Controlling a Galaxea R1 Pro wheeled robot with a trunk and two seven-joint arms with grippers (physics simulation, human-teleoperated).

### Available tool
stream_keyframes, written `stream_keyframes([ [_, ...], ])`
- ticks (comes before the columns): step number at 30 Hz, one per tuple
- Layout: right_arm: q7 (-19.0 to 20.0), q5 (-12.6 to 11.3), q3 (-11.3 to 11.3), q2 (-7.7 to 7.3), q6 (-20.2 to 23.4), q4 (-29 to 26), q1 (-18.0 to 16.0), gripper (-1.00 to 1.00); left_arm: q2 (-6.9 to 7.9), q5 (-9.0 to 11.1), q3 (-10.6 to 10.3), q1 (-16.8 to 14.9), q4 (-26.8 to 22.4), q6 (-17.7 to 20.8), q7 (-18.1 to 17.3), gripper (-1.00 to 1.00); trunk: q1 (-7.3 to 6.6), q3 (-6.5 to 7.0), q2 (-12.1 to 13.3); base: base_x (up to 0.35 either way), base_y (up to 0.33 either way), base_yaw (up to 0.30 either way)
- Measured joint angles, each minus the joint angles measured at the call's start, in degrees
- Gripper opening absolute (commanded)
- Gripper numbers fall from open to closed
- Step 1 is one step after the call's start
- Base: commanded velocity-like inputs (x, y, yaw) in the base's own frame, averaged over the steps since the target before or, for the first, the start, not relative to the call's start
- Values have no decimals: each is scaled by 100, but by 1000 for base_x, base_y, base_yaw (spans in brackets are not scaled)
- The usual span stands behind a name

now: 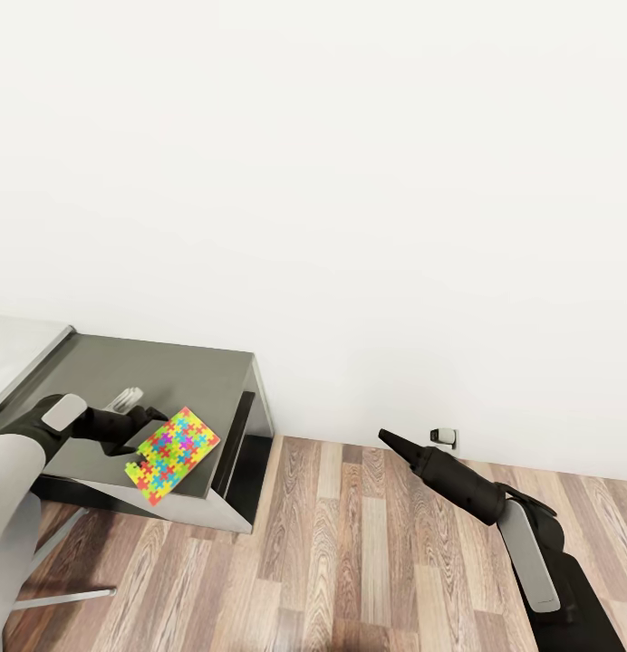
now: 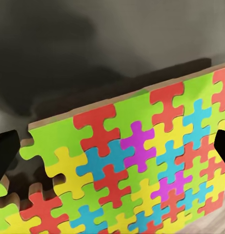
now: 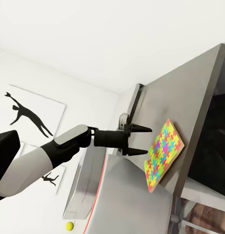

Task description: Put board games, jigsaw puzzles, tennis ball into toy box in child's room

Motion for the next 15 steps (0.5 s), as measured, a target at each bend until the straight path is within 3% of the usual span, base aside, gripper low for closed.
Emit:
stream_keyframes([
  [15, 0, -1, 0, 0, 0, 0, -4, 100, -12, -3, 7, 0, 0, 179, -7, 100, 0, 0, 0, 0, 0, 0],
])
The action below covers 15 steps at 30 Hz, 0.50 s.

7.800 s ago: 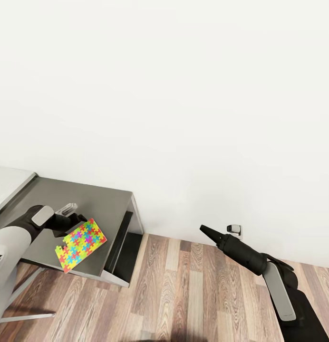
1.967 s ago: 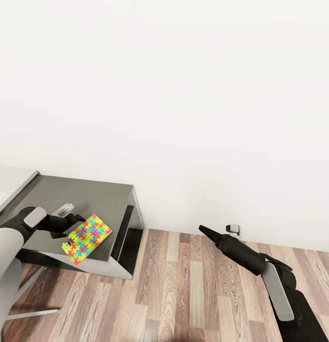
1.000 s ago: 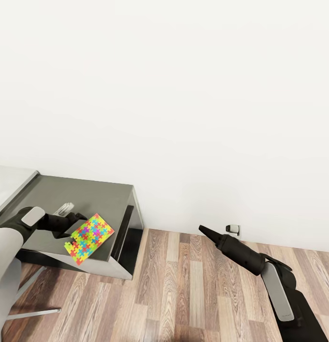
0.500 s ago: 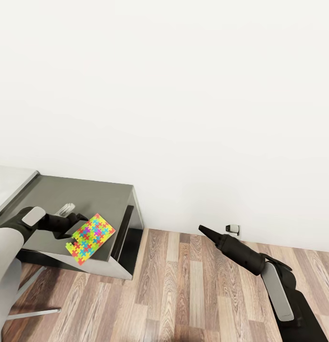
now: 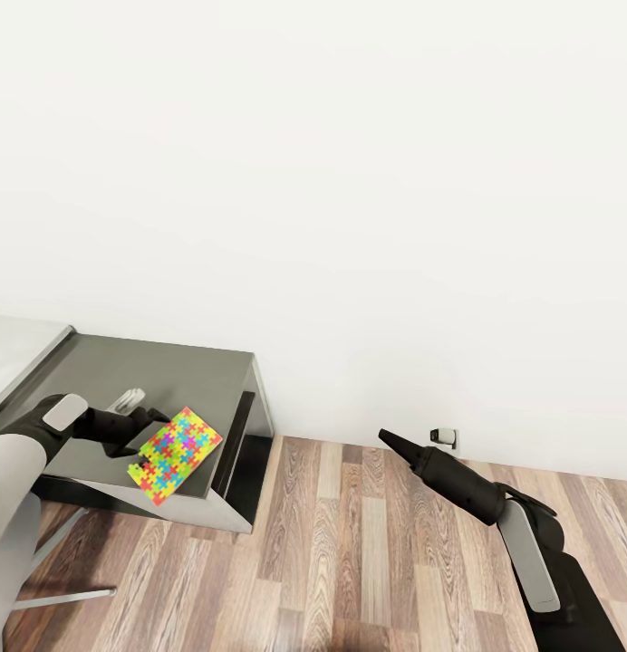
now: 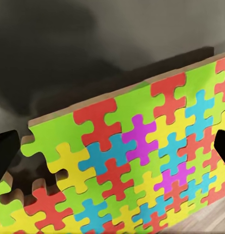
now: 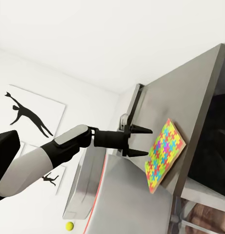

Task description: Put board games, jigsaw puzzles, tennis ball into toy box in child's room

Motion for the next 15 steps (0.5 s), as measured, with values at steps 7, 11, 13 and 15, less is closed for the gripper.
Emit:
stream_keyframes([
  [7, -8, 3, 0, 8, 0, 2, 3, 100, -6, 1, 7, 0, 0, 53, 0, 100, 0, 0, 0, 0, 0, 0],
  [11, -9, 8, 0, 9, 0, 8, 3, 100, -8, 2, 19, 0, 0, 114, 0, 100, 0, 0, 0, 0, 0, 0],
  [13, -9, 8, 0, 9, 0, 9, 2, 100, -8, 2, 22, 0, 0, 125, 0, 100, 0, 0, 0, 0, 0, 0],
  [15, -9, 9, 0, 10, 0, 10, 3, 100, -13, 3, 23, 0, 0, 134, 0, 100, 0, 0, 0, 0, 0, 0],
])
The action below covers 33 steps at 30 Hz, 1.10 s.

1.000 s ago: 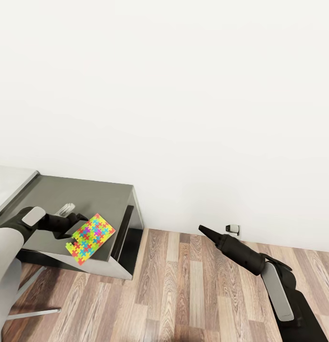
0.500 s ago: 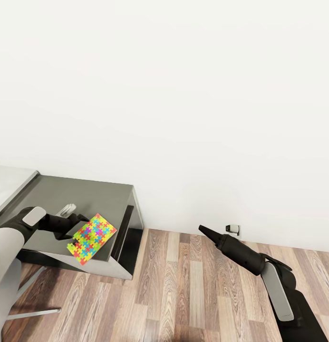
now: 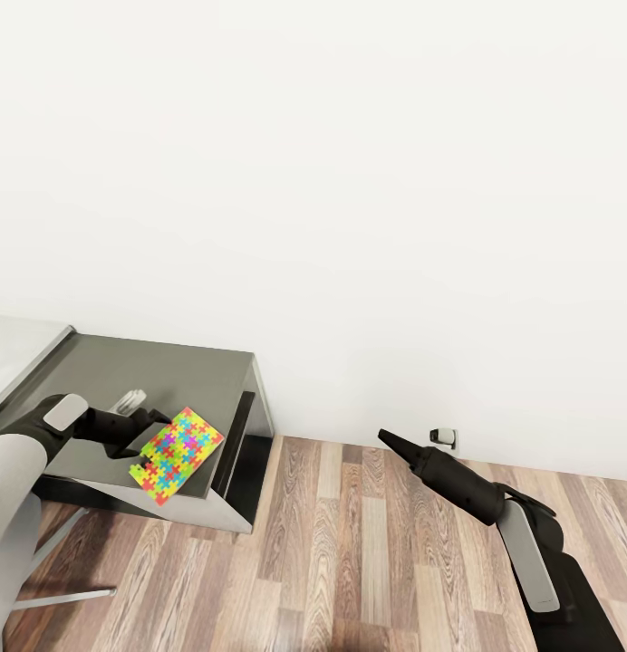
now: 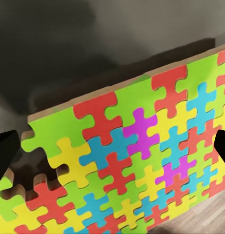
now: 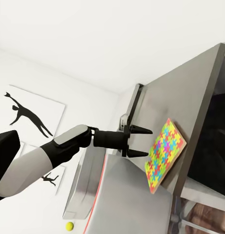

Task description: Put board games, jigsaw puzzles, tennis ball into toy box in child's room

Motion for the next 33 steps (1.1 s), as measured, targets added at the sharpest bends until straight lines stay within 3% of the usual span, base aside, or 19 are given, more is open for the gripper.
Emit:
stream_keyframes([
  [13, 0, 0, 0, 3, 0, 1, 1, 100, -5, 1, 1, 0, 0, 109, -13, 100, 0, 0, 0, 0, 0, 0],
  [21, 0, 0, 0, -2, 0, -1, -1, 100, -5, 32, -17, 1, -10, 143, -535, 100, 0, 0, 0, 0, 0, 0],
  [33, 0, 0, -4, -8, 0, -8, 1, 100, -5, 20, -29, 1, -12, 143, -611, 100, 0, 0, 0, 0, 0, 0],
])
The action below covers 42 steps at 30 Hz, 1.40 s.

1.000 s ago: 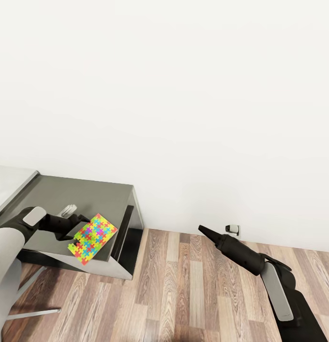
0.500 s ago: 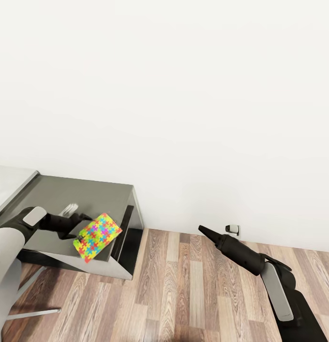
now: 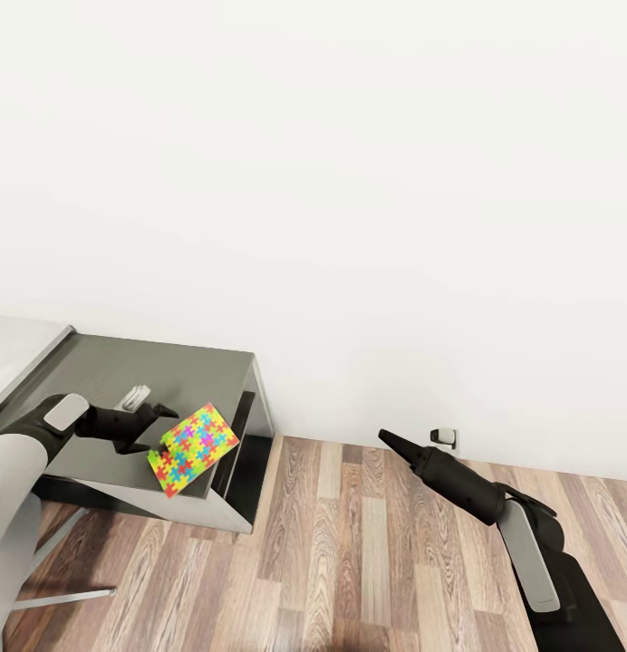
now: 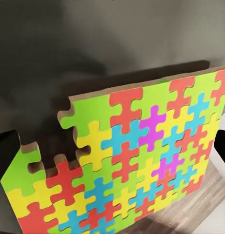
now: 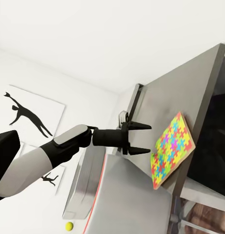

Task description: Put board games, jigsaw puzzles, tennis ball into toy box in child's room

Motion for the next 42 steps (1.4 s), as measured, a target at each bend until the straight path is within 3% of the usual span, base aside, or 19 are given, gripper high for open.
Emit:
stream_keyframes([
  [42, 0, 0, 4, 9, 0, 4, 0, 100, 0, 14, 19, 0, 0, 141, -15, 100, 0, 0, 0, 0, 0, 0],
])
